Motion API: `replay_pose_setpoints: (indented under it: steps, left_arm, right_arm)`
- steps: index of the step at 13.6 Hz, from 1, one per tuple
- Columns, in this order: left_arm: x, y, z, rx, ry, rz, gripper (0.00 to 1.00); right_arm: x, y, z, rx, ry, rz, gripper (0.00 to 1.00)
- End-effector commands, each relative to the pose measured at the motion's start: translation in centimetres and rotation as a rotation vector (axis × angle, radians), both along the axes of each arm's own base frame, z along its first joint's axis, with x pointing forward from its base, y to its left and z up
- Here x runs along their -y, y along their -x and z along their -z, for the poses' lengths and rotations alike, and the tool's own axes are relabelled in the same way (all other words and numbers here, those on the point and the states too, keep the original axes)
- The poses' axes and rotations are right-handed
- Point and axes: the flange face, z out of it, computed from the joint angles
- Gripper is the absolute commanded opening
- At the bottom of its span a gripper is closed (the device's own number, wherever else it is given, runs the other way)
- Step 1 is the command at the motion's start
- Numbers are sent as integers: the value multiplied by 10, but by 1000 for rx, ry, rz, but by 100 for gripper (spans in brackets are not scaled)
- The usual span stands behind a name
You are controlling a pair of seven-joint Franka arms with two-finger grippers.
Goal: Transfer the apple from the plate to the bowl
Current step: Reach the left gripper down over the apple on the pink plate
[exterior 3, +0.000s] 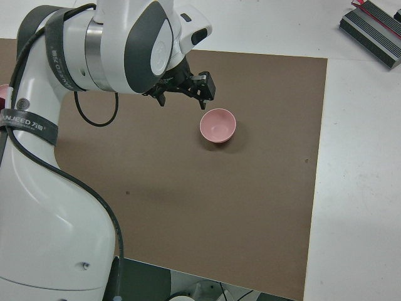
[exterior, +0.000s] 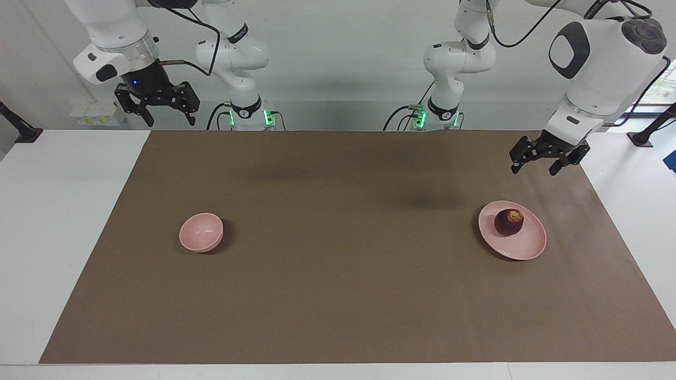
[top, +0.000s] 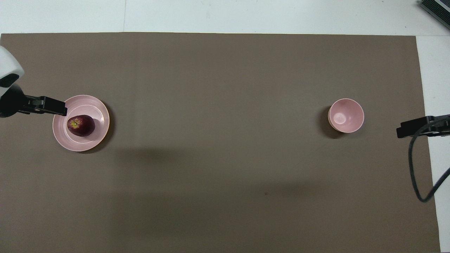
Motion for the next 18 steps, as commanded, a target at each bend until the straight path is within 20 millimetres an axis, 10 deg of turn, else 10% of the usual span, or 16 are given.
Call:
replay_pose_setpoints:
  steps: [1,18]
  left_arm:
    - [-6,-1,25,19,-8,31,100]
    - [-34,-5,196,3,-17,46,100]
  right_arm:
    - [-1,9,0,3,-23,-24,100]
    - [1,14,4,-12,-27,-32,100]
